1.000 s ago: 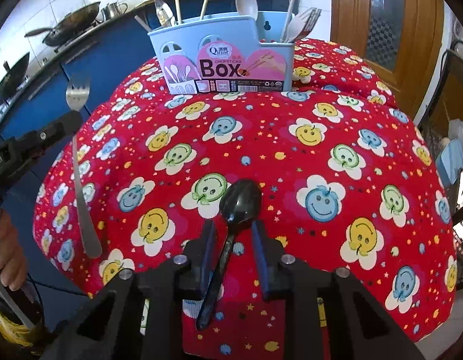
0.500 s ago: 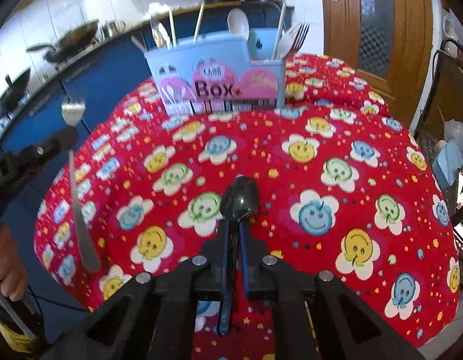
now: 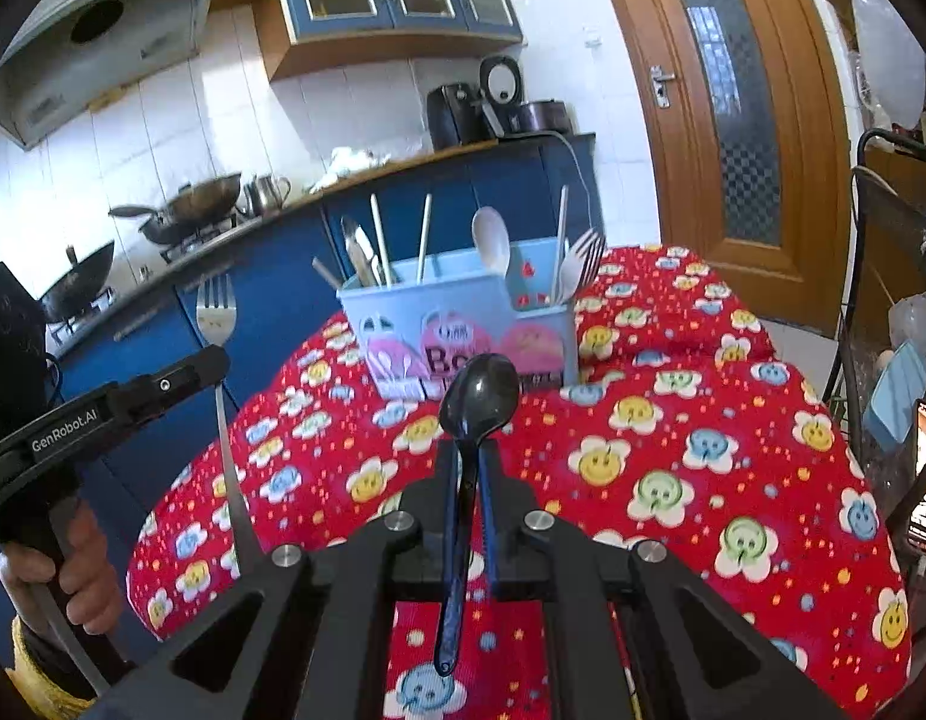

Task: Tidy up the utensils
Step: 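Carry the fork and black spoon over the blue holder and lower them in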

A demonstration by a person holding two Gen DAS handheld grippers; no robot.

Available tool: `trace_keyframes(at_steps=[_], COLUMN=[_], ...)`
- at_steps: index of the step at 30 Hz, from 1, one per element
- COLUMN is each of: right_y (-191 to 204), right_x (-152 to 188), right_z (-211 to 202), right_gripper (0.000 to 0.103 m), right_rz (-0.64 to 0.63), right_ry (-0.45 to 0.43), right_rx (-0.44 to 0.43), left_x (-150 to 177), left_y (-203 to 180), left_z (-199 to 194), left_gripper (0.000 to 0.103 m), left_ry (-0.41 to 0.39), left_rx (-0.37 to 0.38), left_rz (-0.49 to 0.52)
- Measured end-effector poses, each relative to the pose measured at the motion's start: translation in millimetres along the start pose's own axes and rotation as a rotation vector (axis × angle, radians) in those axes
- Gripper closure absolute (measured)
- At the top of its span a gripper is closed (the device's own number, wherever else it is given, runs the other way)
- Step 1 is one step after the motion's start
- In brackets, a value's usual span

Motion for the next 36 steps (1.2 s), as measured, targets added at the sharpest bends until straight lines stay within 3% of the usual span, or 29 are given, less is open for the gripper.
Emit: trace_keyframes(at_steps=[23, 36], right_y=[-39, -51], right_x=[-46, -59], right_z=[7, 26], right_gripper=[0.095, 0.095], right_rz=[0.062, 0.063], right_ry=[-0.108, -0.115], right_rx=[-0.01, -0.018], left_x=[-93, -142], left_y=[-9, 7], left_z=[28, 64], left_gripper=[0.102, 0.102], left_ry=[-0.186, -0.33], left_rx=[-0.093, -0.223], left_rz=[0.071, 0.113])
Point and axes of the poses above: each gripper's, at about its wrist camera, not at the fingertips, and z roughly the way its jaws point, y to its left, x to its underside, the point moved 10 cm from there along z, roughly the way its jaws point, and after that the axes turned 3 degrees about -x, right-handed, at the moved point
